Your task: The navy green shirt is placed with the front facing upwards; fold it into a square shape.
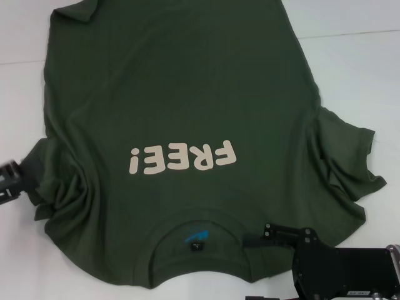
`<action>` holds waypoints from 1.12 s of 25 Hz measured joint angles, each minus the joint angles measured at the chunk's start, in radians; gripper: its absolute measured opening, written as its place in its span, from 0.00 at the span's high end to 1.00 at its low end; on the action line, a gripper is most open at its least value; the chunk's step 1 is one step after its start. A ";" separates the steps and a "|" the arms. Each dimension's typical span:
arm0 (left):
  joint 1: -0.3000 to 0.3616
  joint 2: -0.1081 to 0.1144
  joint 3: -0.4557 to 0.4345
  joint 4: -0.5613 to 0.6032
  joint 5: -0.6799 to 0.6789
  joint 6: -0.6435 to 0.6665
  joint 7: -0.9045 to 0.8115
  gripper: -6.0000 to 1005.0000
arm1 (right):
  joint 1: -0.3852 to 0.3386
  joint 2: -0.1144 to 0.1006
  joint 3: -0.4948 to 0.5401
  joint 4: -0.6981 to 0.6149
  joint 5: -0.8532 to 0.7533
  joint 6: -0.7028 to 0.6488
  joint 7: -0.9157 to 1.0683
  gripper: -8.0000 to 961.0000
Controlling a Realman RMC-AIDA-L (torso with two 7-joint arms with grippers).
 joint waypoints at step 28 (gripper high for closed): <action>-0.157 0.087 0.100 0.113 0.368 -0.278 -0.373 0.09 | 0.001 -0.002 0.001 -0.040 -0.002 0.011 0.079 0.08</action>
